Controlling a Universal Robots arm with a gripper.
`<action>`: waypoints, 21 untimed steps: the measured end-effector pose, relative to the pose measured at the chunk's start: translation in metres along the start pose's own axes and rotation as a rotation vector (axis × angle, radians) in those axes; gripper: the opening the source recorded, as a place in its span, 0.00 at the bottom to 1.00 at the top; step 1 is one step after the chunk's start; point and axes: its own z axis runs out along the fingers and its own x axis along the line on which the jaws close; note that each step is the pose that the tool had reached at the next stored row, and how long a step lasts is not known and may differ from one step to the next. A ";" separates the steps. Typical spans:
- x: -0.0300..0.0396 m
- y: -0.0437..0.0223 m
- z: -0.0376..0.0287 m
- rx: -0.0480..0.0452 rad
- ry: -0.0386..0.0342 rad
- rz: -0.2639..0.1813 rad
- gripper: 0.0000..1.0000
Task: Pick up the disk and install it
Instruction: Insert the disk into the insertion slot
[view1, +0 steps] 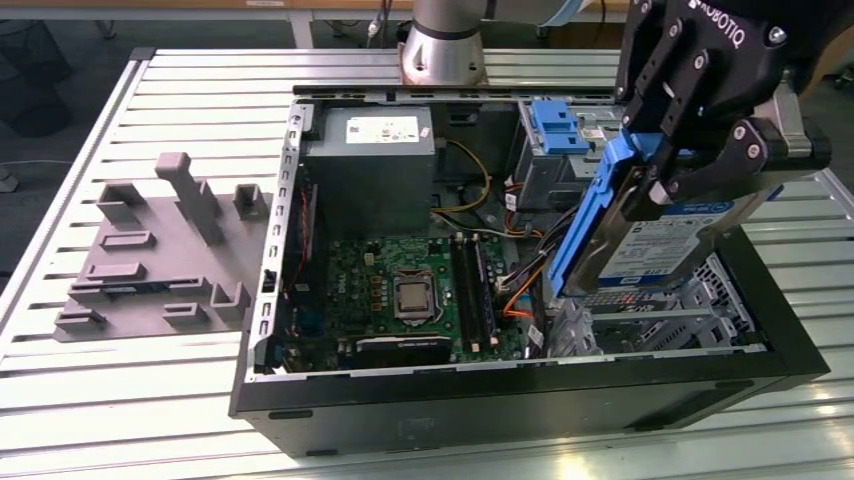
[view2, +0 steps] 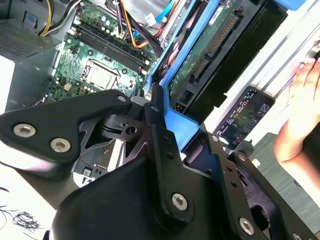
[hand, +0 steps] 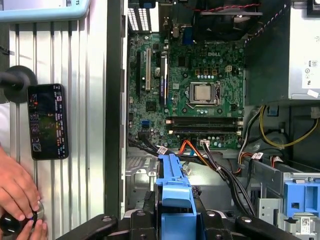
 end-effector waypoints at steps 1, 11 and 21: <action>0.0000 0.0000 0.0000 0.0000 -0.0001 0.000 0.36; 0.0000 -0.0135 0.0011 0.0000 0.0001 0.000 0.36; 0.0030 -0.0229 0.0099 -0.0001 0.0002 0.004 0.36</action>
